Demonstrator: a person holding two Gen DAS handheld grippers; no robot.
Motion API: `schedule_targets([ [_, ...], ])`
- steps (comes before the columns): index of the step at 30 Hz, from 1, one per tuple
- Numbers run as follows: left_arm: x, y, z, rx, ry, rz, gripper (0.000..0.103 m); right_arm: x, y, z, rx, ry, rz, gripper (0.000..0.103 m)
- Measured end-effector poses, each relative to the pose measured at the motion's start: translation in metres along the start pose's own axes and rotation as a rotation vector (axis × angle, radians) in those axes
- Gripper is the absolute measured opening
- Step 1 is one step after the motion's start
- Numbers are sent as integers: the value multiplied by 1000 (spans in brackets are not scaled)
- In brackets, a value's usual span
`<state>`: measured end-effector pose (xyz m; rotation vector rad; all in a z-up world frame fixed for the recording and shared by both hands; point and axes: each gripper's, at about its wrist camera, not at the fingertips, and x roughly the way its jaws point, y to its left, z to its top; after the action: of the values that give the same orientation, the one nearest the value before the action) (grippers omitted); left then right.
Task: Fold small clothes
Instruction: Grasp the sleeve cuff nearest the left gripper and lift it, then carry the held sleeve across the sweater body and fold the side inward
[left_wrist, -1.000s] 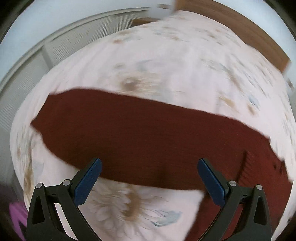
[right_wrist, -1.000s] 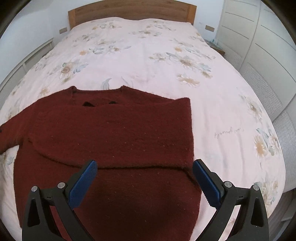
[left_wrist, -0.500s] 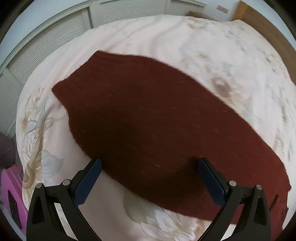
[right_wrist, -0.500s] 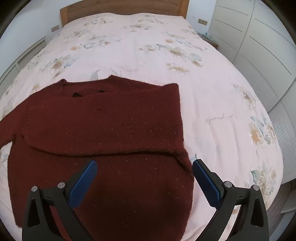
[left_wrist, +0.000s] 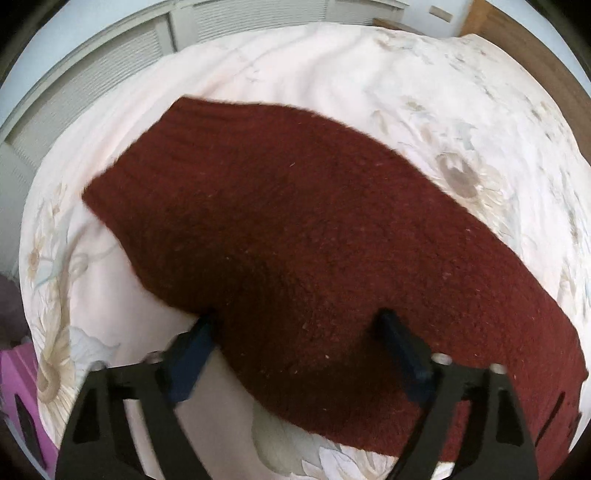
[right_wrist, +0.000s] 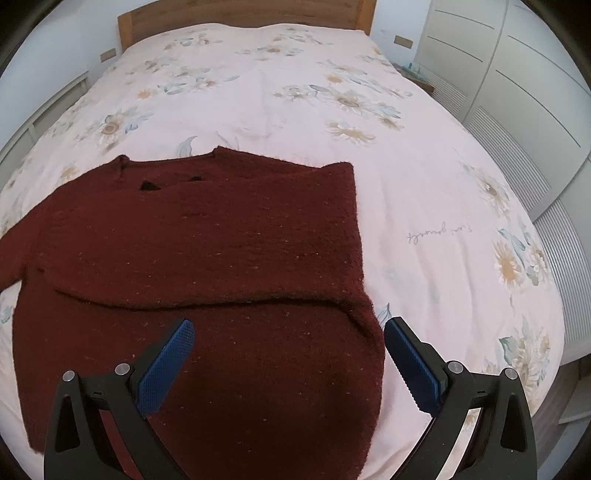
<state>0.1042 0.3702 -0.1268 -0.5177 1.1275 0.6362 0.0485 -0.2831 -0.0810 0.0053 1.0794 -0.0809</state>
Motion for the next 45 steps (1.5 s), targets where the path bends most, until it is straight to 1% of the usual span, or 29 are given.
schedule_targets([
  [2, -6, -4, 1, 32, -3, -15, 45, 0, 0, 0, 4, -2, 1, 102],
  [3, -10, -6, 2, 55, -1, -20, 38, -1, 0, 0, 7, -3, 5, 102],
  [4, -12, -8, 3, 69, -1, -21, 24, -2, -1, 0, 9, -5, 6, 102],
  [5, -18, -11, 4, 90, -4, -22, 15, -2, -1, 0, 8, -6, 6, 102],
  [8, -30, -20, 7, 133, -16, -32, 13, -5, -2, 2, 8, -17, 4, 102],
  [11, -48, -41, 4, 239, -47, -22, 13, -8, -3, 4, 20, -27, 13, 102],
  [13, -58, -58, 4, 308, -66, -28, 13, -10, -2, 5, 23, -34, 22, 102],
  [16, -78, -88, -8, 391, -85, -74, 12, -12, 1, 10, 8, -44, 29, 102],
  [18, -95, -111, -28, 451, -94, -124, 12, -13, 4, 12, -3, -46, 25, 102],
  [23, -129, -179, -59, 572, -90, -259, 12, -16, 4, 21, -23, -54, 16, 102],
  [25, -139, -202, -73, 614, -92, -296, 12, -17, 2, 25, -23, -58, 15, 102],
  [26, -141, -219, -85, 640, -91, -303, 12, -18, 0, 27, -24, -60, 14, 102],
  [28, -144, -235, -97, 683, -90, -323, 12, -20, -4, 30, -25, -62, 11, 102],
  [29, -145, -257, -109, 725, -89, -336, 12, -20, -6, 30, -25, -62, 11, 102],
  [32, -151, -289, -131, 804, -95, -374, 12, -21, -13, 34, -18, -67, 17, 102],
  [33, -155, -299, -139, 826, -93, -388, 12, -21, -15, 34, -16, -68, 18, 102],
  [34, -150, -305, -141, 835, -89, -399, 12, -22, -17, 35, -13, -69, 18, 102],
  [37, -157, -334, -171, 890, -73, -446, 12, -20, -24, 35, -2, -67, 19, 102],
  [40, -156, -353, -193, 946, -77, -463, 12, -16, -30, 34, 10, -61, 22, 102],
  [42, -150, -367, -209, 964, -58, -477, 12, -13, -32, 32, 22, -53, 28, 102],
  [43, -146, -370, -213, 963, -49, -477, 12, -11, -34, 30, 26, -49, 30, 102],
  [45, -134, -378, -226, 975, -46, -453, 12, -8, -35, 27, 31, -39, 34, 102],
])
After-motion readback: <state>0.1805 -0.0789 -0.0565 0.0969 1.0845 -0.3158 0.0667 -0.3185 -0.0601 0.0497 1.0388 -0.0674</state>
